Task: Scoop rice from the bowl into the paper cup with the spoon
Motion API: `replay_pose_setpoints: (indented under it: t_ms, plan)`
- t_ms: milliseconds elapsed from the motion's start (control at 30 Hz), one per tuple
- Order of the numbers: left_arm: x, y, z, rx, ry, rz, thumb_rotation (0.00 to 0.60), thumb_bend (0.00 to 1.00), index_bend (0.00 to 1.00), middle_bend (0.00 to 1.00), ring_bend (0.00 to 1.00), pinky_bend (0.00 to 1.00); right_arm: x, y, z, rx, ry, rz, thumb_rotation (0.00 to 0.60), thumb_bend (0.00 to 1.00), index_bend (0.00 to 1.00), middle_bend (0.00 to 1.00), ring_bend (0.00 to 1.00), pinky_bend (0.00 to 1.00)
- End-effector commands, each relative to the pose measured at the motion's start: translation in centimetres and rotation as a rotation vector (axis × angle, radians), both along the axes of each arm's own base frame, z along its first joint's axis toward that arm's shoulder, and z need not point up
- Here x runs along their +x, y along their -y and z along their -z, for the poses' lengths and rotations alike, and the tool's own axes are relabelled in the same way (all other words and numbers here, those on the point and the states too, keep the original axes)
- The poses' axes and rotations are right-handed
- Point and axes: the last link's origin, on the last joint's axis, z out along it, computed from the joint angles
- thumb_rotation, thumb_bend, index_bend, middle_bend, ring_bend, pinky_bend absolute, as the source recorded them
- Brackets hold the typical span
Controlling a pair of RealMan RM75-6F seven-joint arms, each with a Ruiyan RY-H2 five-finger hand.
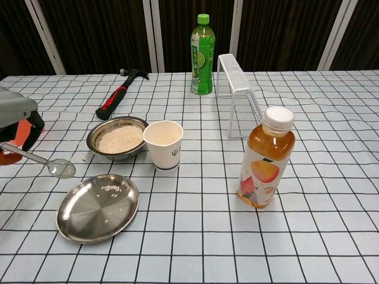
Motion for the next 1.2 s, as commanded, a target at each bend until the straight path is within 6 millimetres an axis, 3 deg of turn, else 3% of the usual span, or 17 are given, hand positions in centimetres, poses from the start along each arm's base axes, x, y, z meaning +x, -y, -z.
replay_pose_setpoints:
  t_ms: [33,233,567,733,900,1000,1200]
  plan:
    - [-0.2,0.3,1.3,-0.027,0.008,-0.014,0.6,0.61,0.55,1.0,1.0,1.0,0.0,0.0,0.0,-0.001,0.001,0.0,0.6,0.33,0.0,0.0,0.0,0.0]
    - [0.3,0.6,3.5,-0.074,0.009,-0.043,0.6,0.59,0.54,1.0,1.0,1.0,0.0,-0.1,-0.1,-0.008,0.001,0.0,0.6,0.33,0.0,0.0,0.0,0.0]
    - [1.1,0.6,6.4,-0.097,-0.019,-0.086,0.6,0.45,0.51,1.0,1.0,1.0,0.1,-0.1,-0.1,-0.011,0.0,-0.006,0.6,0.33,0.0,0.0,0.0,0.0]
    - [1.3,0.6,6.8,-0.094,-0.012,-0.092,0.6,0.31,0.48,0.99,1.0,1.0,0.0,-0.1,-0.1,-0.012,0.001,-0.006,0.6,0.33,0.0,0.0,0.0,0.0]
    - [1.3,0.5,6.2,-0.08,0.015,-0.086,0.6,0.19,0.41,0.94,0.95,1.0,0.1,-0.1,-0.1,-0.011,0.002,-0.005,0.6,0.33,0.0,0.0,0.0,0.0]
    - [1.4,0.4,5.3,-0.06,0.062,-0.075,0.6,0.18,0.37,0.86,0.87,0.98,0.1,-0.1,-0.1,-0.009,0.001,-0.004,0.6,0.33,0.0,0.0,0.0,0.0]
    - [0.9,0.7,1.5,0.036,0.178,-0.001,0.6,0.18,0.23,0.64,0.68,0.79,0.0,-0.2,-0.1,-0.004,-0.002,-0.001,0.6,0.33,0.0,0.0,0.0,0.0]
